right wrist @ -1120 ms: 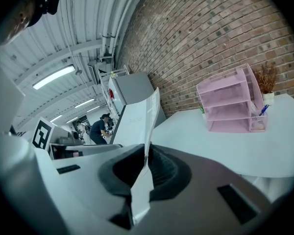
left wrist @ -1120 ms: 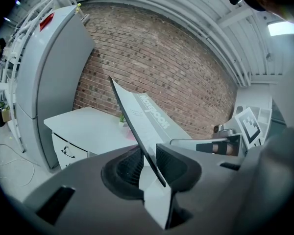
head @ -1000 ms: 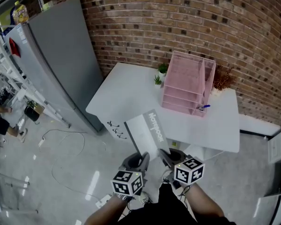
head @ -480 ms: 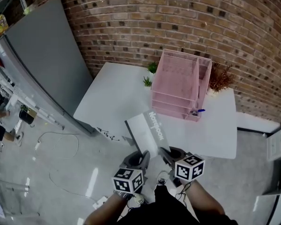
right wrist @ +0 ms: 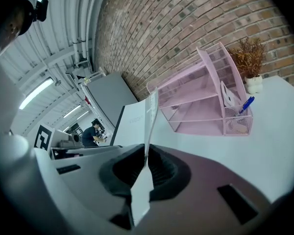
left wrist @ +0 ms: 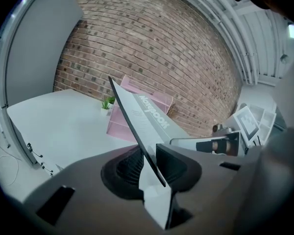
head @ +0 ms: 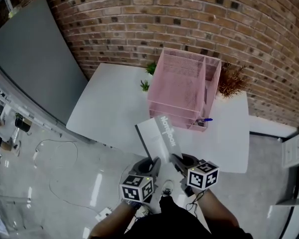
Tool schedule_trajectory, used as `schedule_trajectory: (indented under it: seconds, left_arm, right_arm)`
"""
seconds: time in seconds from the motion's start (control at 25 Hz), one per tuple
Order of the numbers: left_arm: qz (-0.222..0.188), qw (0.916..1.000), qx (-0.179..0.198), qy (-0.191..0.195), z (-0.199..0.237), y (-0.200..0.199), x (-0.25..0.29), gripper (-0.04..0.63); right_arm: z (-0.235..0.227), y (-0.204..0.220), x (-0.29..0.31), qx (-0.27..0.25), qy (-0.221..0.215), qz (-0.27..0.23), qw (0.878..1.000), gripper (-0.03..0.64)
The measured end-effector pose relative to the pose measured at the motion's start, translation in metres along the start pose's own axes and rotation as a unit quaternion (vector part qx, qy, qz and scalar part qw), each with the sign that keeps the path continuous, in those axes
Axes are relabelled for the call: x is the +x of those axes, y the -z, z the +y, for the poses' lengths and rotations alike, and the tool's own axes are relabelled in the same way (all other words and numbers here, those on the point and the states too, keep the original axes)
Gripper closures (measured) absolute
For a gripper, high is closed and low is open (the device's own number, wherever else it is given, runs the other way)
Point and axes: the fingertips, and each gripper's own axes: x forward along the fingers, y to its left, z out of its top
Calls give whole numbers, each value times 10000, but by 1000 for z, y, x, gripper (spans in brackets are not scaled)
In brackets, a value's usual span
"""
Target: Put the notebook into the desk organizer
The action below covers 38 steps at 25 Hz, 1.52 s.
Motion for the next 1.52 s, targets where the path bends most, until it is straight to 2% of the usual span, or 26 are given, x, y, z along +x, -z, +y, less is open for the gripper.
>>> schedule_trajectory:
  seconds: [0.68, 1.04, 1.52]
  left_arm:
    - [349, 9989, -310, -96, -3, -1, 73, 515]
    - [374, 9992, -159, 44, -5, -19, 93, 512]
    - [585, 9966, 220, 541, 8, -47, 124, 505]
  right_arm:
    - [-73, -14, 9, 559, -131, 301, 9979, 592]
    - [-89, -33, 7, 1228, -166, -102, 9922, 600]
    - [-107, -62, 21, 1622, 274, -697, 9839, 603]
